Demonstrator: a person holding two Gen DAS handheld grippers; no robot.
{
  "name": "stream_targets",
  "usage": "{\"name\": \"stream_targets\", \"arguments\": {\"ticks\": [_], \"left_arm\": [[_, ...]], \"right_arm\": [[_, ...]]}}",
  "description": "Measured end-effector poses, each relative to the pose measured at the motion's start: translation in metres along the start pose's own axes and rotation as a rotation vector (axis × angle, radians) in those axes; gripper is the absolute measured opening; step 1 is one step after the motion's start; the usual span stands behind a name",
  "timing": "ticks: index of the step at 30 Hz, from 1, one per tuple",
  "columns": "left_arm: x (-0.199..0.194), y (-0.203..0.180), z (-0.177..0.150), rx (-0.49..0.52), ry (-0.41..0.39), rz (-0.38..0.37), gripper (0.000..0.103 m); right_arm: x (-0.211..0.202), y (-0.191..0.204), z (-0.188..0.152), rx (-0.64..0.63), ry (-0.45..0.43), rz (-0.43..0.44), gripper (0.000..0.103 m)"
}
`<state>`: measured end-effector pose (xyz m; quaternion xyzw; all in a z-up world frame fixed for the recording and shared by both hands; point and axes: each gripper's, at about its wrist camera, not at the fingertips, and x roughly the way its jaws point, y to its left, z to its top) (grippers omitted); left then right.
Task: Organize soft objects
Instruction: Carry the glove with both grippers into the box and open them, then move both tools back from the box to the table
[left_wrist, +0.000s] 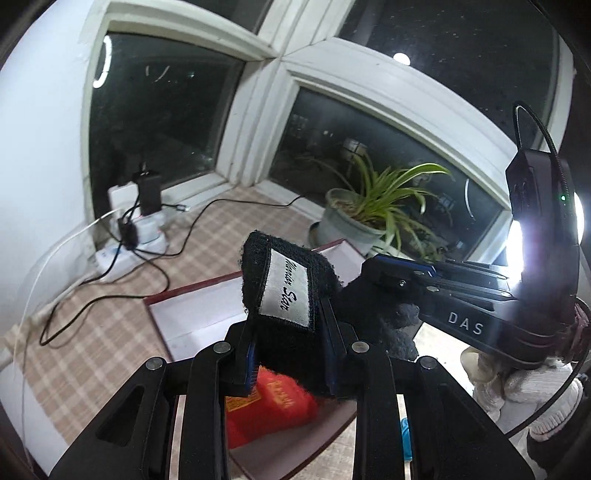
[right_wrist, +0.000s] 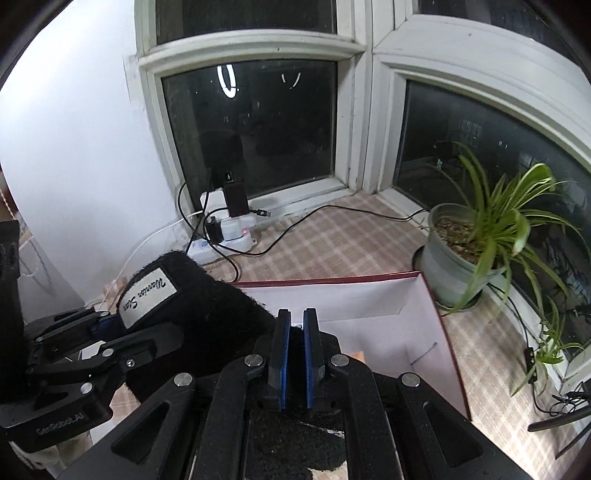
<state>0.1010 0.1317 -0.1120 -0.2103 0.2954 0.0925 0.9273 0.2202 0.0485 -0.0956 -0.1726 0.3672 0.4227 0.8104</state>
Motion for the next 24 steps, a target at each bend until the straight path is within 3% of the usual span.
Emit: {"name": "stream_targets", "arguments": {"ticks": [7, 10, 11, 12, 14, 24], "left_arm": [[0.003, 0.008, -0.002, -0.01, 0.02, 0.044, 0.028], [0.004, 0.01, -0.002, -0.019, 0.028, 0.059, 0.037], [0.004, 0.011, -0.002, -0.023, 0.026, 0.068, 0.043], [0.003, 0.012, -0.002, -0.029, 0.023, 0.076, 0.05], [0.001, 0.011, -0.002, -0.03, 0.02, 0.076, 0.057], [-0.004, 0.006, -0.001, -0.024, 0.005, 0.066, 0.064]], "right_arm": [[0.012, 0.004, 0.002, -0.006, 0.004, 0.011, 0.006], [0.013, 0.003, 0.004, -0.005, 0.006, 0.012, 0.009], [0.012, 0.002, 0.004, 0.002, 0.005, 0.009, 0.02], [0.011, 0.002, 0.004, 0.006, 0.0, 0.008, 0.041], [0.005, -0.002, 0.003, 0.026, -0.035, 0.004, 0.066], [-0.014, -0.029, -0.006, 0.104, -0.061, -0.008, 0.069]]}}
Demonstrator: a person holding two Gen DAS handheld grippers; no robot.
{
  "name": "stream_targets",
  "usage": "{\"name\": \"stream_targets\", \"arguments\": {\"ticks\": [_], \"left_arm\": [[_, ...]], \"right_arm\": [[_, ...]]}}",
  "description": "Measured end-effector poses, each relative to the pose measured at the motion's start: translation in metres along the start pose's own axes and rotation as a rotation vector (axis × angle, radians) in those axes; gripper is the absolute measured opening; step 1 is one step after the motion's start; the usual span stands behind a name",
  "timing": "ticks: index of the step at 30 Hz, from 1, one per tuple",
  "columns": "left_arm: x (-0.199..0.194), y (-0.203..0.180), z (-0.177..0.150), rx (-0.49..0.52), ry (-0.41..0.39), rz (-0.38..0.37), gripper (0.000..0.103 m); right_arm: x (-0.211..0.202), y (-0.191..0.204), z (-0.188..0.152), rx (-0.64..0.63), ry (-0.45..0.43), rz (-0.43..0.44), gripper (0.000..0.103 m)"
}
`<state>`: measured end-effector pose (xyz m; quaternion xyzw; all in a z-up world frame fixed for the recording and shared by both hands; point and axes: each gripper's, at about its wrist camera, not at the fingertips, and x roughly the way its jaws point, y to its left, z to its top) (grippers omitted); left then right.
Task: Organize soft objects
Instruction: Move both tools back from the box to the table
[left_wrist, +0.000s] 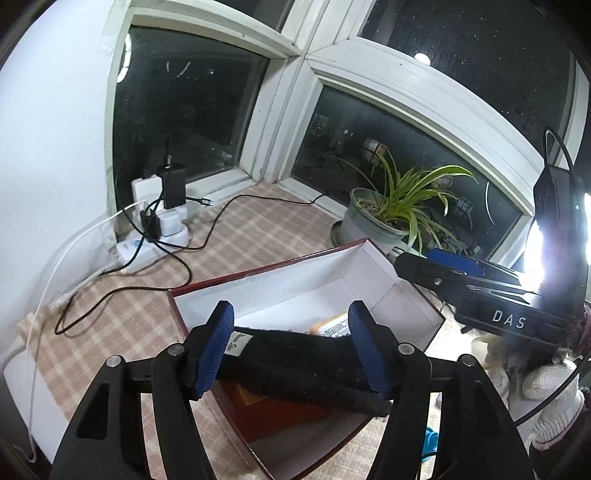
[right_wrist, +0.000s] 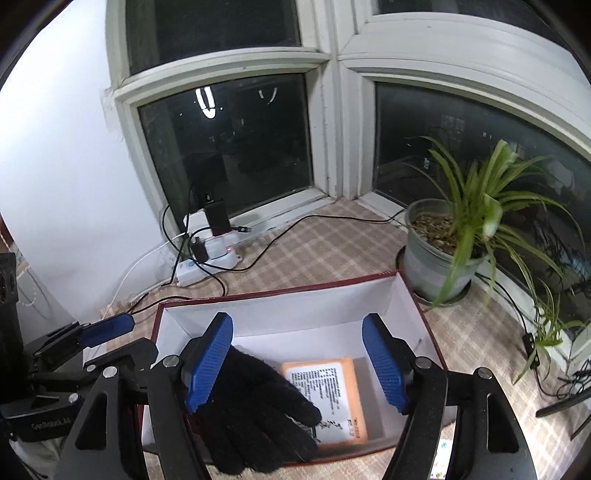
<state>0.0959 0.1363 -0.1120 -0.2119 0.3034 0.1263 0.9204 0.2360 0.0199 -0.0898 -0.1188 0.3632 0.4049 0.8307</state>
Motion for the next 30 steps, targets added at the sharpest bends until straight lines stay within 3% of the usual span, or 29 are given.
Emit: {"name": "stream_targets", "arguments": {"ticks": [8, 15, 19, 24, 30], "left_arm": [[-0.005, -0.014, -0.006, 0.022, 0.01, -0.042, 0.065], [-0.014, -0.041, -0.019, 0.068, 0.025, -0.137, 0.065], [-0.017, -0.06, -0.029, 0.102, 0.048, -0.196, 0.067], [-0.013, -0.091, -0.048, 0.143, 0.113, -0.269, 0.068], [-0.001, -0.14, -0.071, 0.215, 0.217, -0.368, 0.068]], "right_arm": [[-0.038, -0.04, -0.019, 0.095, -0.027, -0.005, 0.069], [-0.108, -0.089, -0.05, 0.178, -0.094, -0.074, 0.07], [-0.158, -0.127, -0.087, 0.274, -0.135, -0.127, 0.079], [-0.198, -0.175, -0.145, 0.361, -0.062, -0.232, 0.079], [-0.217, -0.22, -0.206, 0.476, 0.043, -0.274, 0.079]]}}
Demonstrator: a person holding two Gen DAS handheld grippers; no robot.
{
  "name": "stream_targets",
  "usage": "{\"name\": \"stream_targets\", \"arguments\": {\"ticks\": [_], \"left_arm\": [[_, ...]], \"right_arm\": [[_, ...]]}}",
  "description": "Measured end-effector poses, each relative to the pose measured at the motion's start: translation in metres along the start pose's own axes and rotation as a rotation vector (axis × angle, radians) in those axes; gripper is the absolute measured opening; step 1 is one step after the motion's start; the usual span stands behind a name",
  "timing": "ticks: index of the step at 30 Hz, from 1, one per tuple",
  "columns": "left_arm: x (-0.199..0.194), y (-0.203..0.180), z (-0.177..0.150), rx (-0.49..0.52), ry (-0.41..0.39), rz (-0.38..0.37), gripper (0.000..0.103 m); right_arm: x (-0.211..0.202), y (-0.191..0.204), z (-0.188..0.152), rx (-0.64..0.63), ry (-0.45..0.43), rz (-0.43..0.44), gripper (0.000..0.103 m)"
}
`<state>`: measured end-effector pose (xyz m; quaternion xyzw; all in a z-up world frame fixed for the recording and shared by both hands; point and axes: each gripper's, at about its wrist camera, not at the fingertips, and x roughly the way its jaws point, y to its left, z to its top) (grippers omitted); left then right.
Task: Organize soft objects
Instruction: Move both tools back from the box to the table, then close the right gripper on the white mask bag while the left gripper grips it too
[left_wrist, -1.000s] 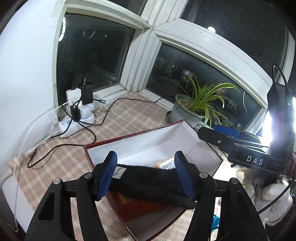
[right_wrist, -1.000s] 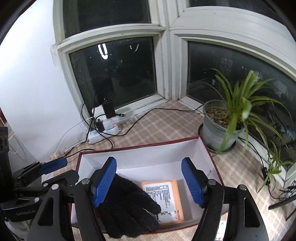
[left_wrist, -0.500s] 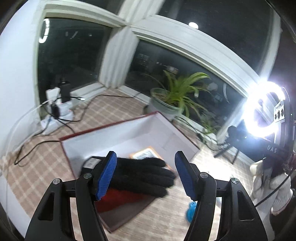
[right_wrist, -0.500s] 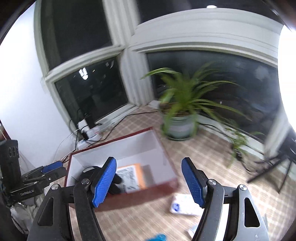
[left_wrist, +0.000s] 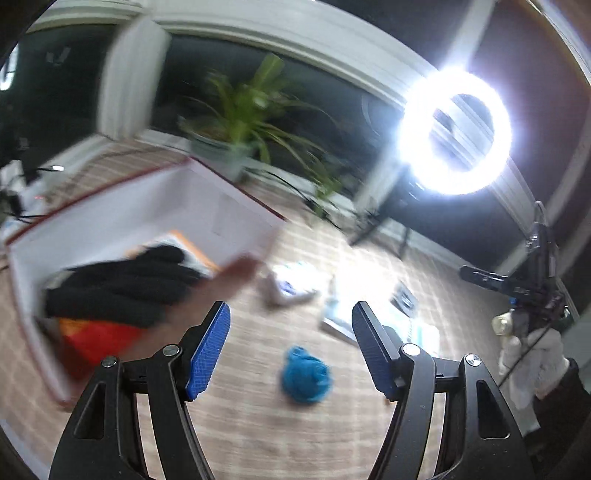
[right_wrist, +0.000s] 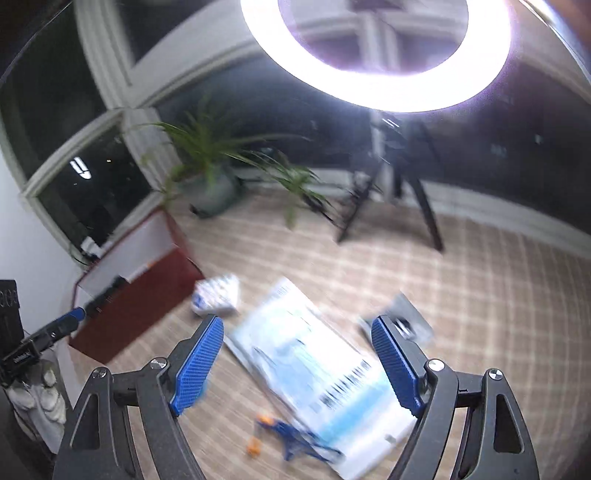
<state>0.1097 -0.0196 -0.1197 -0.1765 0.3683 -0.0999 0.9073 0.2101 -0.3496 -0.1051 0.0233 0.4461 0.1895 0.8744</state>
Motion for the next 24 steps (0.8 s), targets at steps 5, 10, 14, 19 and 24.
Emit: {"name": "stream_targets", "arguments": {"ticks": [5, 10, 14, 19, 24], "left_arm": [[0.031, -0.033, 0.003, 0.049, 0.076, -0.072, 0.068], [0.073, -0.053, 0.01, 0.078, 0.188, -0.146, 0.068], [0.111, -0.061, 0.014, 0.096, 0.293, -0.186, 0.068], [0.15, -0.059, 0.017, 0.085, 0.393, -0.197, 0.068], [0.181, -0.06, 0.017, 0.098, 0.457, -0.179, 0.068]], "right_arm": [[0.004, -0.041, -0.03, 0.105, 0.057, -0.009, 0.079], [0.012, -0.082, -0.065, 0.276, 0.093, 0.036, 0.079], [0.021, -0.096, -0.085, 0.34, 0.124, 0.055, 0.079], [0.032, -0.105, -0.102, 0.391, 0.15, 0.095, 0.077], [0.045, -0.111, -0.11, 0.441, 0.171, 0.148, 0.066]]}}
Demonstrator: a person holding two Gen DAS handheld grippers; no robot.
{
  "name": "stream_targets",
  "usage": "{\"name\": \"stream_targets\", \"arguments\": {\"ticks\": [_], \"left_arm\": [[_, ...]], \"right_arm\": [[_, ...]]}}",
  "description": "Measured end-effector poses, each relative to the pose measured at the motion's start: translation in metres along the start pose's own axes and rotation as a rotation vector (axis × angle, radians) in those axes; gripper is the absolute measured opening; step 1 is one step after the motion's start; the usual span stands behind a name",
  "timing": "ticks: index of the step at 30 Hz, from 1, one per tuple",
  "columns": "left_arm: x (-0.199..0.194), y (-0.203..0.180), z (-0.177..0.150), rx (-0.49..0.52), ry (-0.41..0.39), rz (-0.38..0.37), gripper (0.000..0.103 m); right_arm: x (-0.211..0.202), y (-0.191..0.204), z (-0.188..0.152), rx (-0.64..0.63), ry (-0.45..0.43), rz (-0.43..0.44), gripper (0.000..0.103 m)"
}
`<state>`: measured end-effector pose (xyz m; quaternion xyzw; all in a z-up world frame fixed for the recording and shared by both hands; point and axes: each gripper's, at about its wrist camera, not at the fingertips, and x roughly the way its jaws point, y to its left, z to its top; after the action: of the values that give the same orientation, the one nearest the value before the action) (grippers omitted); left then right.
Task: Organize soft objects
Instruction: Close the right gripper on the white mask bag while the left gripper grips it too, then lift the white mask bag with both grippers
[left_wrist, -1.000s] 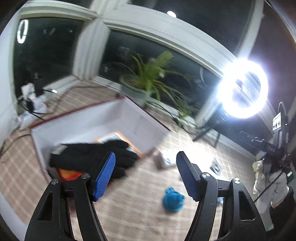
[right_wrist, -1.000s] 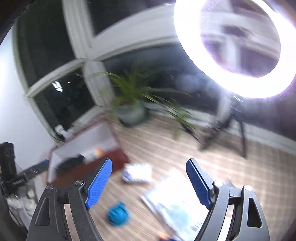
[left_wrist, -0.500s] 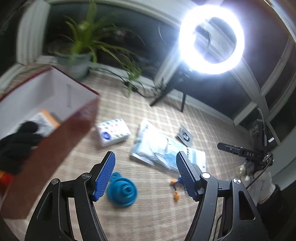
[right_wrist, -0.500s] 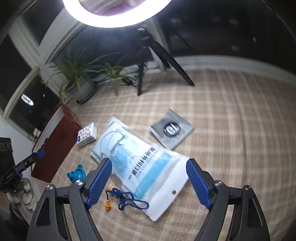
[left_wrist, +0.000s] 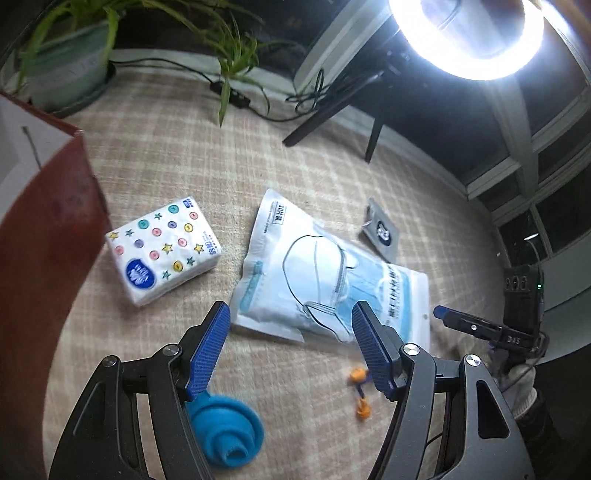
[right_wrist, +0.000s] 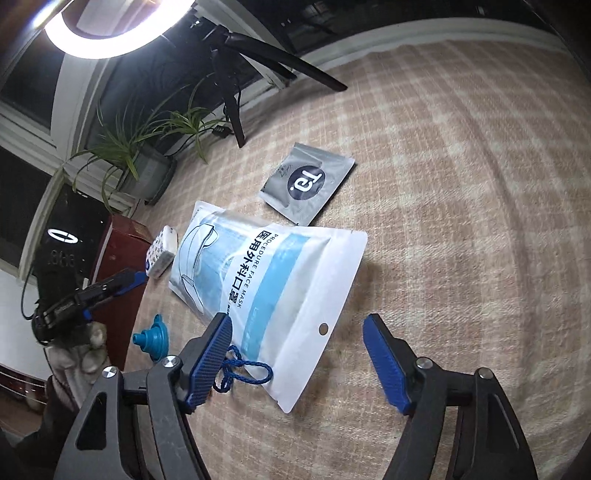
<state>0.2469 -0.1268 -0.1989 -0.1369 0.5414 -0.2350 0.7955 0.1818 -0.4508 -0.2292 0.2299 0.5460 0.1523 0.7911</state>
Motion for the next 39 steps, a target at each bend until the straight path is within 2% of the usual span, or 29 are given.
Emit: {"name": "stream_targets", "arguments": {"ticks": [6, 14, 20, 23, 26, 28, 29, 30, 32, 36, 39], "left_arm": [[0.021, 0.008, 0.009, -0.013, 0.038, 0.011, 0.068], [0.043, 0.01, 0.016, 0.006, 0.073, 0.024, 0.068], [0.049, 0.006, 0.017, 0.022, 0.078, 0.029, 0.068], [0.051, 0.004, 0.017, 0.042, 0.08, 0.036, 0.066], [0.052, -0.001, 0.015, 0.076, 0.078, 0.047, 0.066], [0.055, -0.007, 0.013, 0.102, 0.073, 0.069, 0.061], [0.056, -0.009, 0.013, 0.114, 0.074, 0.073, 0.053], [0.058, -0.011, 0.013, 0.122, 0.074, 0.078, 0.049], [0.058, -0.011, 0.013, 0.13, 0.069, 0.093, 0.046], [0.058, -0.003, 0.016, 0.089, 0.066, 0.059, 0.035], [0.054, -0.003, 0.014, 0.079, 0.059, 0.044, 0.034]], "right_arm": [[0.014, 0.003, 0.002, 0.004, 0.039, 0.018, 0.06], [0.025, 0.008, 0.007, -0.016, 0.066, 0.001, 0.059], [0.025, 0.005, 0.009, -0.005, 0.075, -0.002, 0.053], [0.025, 0.004, 0.009, -0.014, 0.077, -0.022, 0.044], [0.025, 0.002, 0.01, 0.01, 0.065, -0.003, 0.044], [0.027, 0.004, 0.01, 0.007, 0.06, -0.003, 0.038], [0.03, 0.005, 0.01, 0.009, 0.073, 0.002, 0.033], [0.031, 0.005, 0.01, 0.01, 0.065, -0.003, 0.031], [0.031, 0.005, 0.01, 0.016, 0.053, -0.009, 0.03], [0.028, 0.001, 0.01, 0.03, 0.033, -0.012, 0.028], [0.024, -0.001, 0.009, 0.033, 0.025, -0.012, 0.028]]}}
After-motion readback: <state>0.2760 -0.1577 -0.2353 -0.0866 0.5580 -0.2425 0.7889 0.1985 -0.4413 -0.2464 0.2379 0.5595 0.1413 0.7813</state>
